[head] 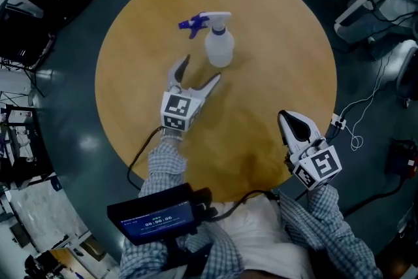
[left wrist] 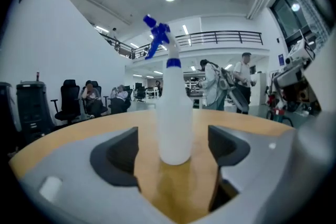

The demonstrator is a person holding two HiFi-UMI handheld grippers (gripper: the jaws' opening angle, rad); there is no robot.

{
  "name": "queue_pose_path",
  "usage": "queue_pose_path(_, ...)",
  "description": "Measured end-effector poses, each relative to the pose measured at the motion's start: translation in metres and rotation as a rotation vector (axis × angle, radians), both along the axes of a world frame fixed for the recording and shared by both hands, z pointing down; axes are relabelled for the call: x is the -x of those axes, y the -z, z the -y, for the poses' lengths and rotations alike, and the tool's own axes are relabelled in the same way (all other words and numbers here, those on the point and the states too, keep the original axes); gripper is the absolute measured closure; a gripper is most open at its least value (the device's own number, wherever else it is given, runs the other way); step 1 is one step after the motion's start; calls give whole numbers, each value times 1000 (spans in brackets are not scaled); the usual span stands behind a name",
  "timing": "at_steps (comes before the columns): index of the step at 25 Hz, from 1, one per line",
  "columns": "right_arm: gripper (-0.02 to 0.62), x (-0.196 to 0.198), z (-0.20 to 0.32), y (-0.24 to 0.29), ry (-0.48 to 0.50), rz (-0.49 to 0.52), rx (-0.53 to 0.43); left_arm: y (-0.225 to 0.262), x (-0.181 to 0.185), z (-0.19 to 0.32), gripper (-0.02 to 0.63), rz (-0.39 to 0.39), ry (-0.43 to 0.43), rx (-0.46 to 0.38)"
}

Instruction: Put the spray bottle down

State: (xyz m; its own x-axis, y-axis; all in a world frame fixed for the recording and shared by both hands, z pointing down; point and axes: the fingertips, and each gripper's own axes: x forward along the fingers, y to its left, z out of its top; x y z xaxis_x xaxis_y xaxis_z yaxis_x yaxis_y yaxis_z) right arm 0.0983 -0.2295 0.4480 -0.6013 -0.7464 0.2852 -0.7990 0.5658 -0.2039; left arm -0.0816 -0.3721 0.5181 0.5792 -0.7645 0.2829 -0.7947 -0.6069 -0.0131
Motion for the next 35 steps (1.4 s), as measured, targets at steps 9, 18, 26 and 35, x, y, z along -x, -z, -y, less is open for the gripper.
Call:
queue_pose_path(9, 592, 37, -15, 20, 26, 36, -54, 55, 39, -76, 582, -52, 155, -59)
queue_pose_path(18, 594, 57, -30, 36, 35, 39, -97, 60, 35, -160, 607, -57, 89, -43)
queue_pose_path(26, 594, 66, -33, 38, 43, 17, -101, 70, 37, -170, 607, -117, 127, -39)
queue_pose_path(35, 592, 67, -38, 33, 41, 15, -89, 49, 34, -181, 607, -82, 95, -23)
